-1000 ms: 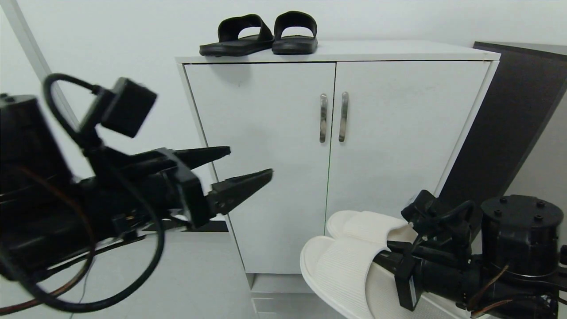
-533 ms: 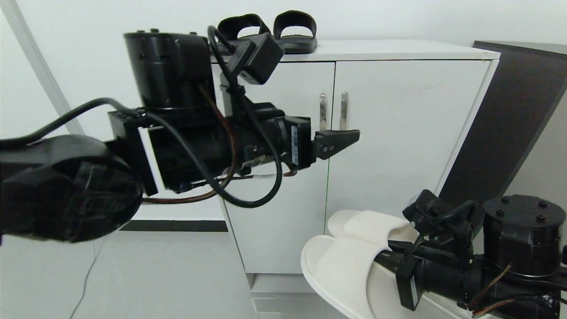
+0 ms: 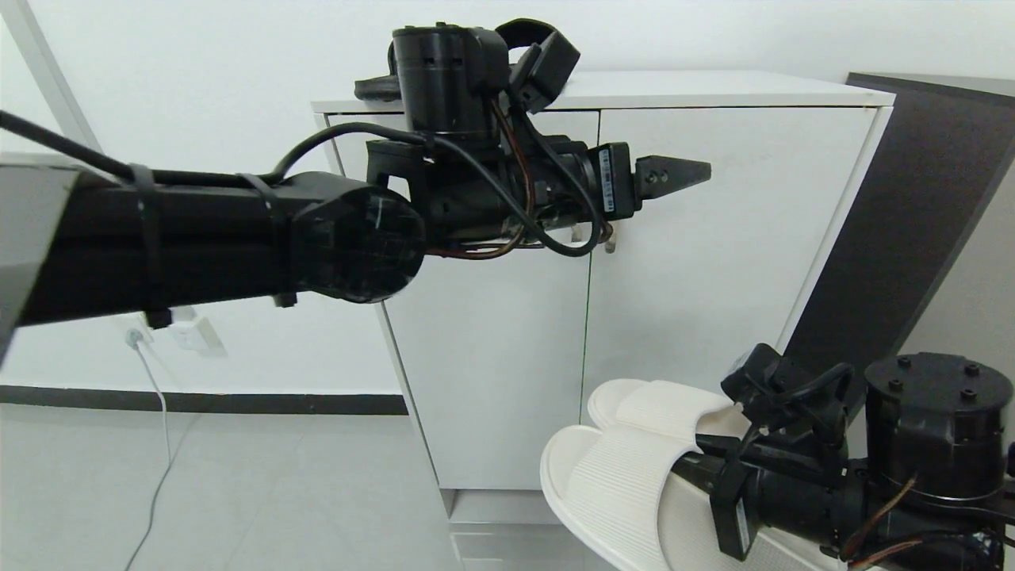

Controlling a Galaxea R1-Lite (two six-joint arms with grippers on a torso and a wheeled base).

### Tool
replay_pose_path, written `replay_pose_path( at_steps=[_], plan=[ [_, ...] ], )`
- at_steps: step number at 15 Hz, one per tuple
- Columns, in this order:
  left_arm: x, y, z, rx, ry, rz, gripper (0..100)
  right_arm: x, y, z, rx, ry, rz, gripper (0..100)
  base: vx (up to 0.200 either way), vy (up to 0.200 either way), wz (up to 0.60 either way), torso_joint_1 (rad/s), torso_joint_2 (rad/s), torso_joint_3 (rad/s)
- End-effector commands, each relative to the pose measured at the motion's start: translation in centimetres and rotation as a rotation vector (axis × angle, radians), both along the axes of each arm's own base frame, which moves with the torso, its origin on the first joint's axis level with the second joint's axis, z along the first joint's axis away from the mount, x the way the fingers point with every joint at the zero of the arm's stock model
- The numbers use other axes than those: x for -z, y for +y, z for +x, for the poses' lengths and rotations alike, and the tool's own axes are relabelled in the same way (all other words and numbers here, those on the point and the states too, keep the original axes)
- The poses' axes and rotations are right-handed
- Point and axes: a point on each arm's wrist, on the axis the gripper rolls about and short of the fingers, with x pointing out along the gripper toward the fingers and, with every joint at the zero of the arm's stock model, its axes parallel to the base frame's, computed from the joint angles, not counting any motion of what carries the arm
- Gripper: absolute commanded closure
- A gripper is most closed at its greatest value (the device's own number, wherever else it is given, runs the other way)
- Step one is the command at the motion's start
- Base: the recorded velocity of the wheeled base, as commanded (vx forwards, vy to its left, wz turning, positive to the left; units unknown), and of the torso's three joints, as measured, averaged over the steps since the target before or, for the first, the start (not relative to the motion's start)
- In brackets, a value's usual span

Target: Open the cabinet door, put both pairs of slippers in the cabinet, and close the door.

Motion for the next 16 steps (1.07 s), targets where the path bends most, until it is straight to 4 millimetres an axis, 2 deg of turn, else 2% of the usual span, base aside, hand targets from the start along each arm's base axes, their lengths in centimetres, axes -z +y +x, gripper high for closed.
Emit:
replay_pose_path(
  at_steps=[1,12,16],
  plan=[
    [1.6,-0.4,2.1,-0.022,0.026,0.014,0,0.0,0.0,0.0,0.000,-0.001,0.000,100,0.000,0.000,0.00,0.000,0.00,0.000],
    [2.0,0.7,3.6,-0.106,0.037,0.013,0,0.1,-0.1,-0.1,-0.001,0.002,-0.004,100,0.000,0.000,0.00,0.000,0.00,0.000],
    [2.6,-0.1,4.6,-0.128,0.039,0.009,0,0.2,-0.2,-0.2,0.001,0.005,-0.007,100,0.000,0.000,0.00,0.000,0.00,0.000]
  ],
)
